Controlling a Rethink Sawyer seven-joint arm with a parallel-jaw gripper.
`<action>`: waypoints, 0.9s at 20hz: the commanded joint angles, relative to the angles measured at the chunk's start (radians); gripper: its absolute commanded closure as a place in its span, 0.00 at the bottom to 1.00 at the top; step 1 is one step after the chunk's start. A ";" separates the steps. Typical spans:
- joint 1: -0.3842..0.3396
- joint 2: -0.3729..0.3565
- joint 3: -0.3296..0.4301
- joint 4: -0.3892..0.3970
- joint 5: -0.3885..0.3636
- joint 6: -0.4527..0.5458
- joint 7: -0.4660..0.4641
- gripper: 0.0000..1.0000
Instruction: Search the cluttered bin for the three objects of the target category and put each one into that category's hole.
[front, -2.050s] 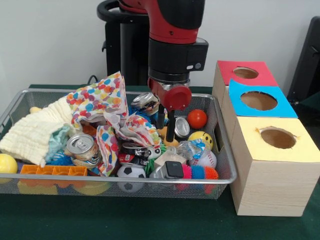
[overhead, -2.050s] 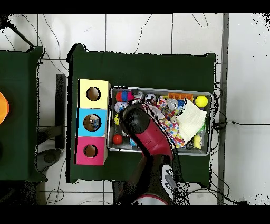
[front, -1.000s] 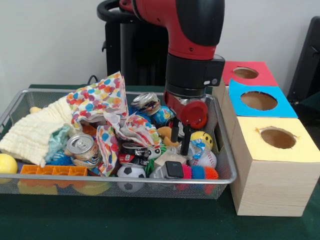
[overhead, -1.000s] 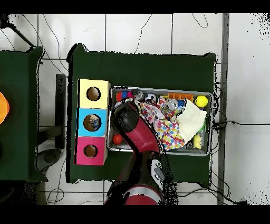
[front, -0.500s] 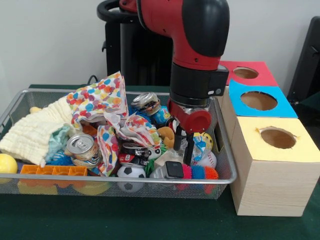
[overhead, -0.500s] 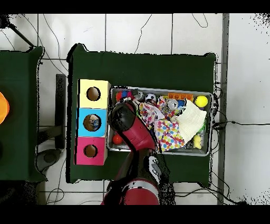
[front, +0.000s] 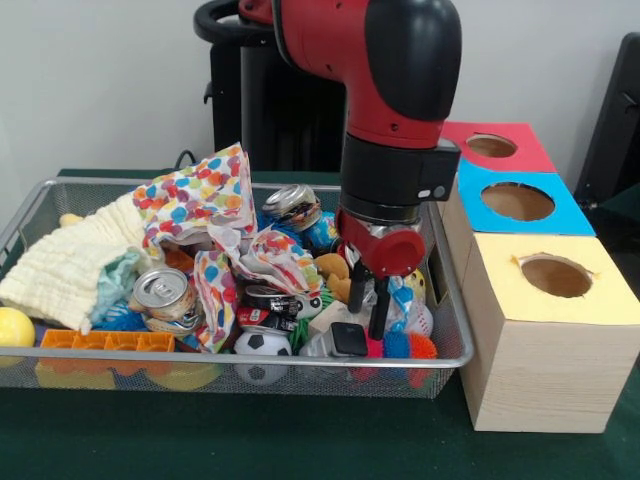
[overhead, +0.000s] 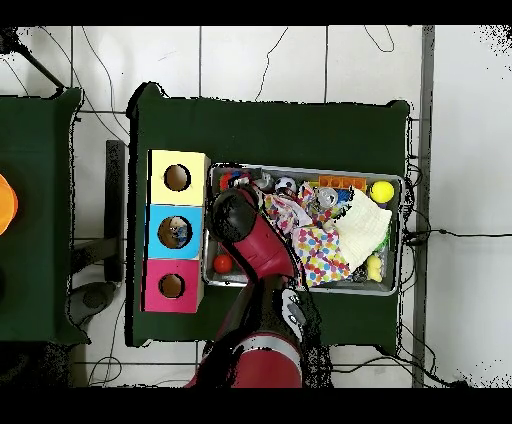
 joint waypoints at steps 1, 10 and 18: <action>-0.001 0.103 0.040 -0.046 0.052 0.051 0.242 0.00; -0.019 0.066 0.008 -0.020 -0.016 0.093 0.174 0.00; -0.048 0.062 0.037 -0.003 -0.030 0.087 0.160 0.00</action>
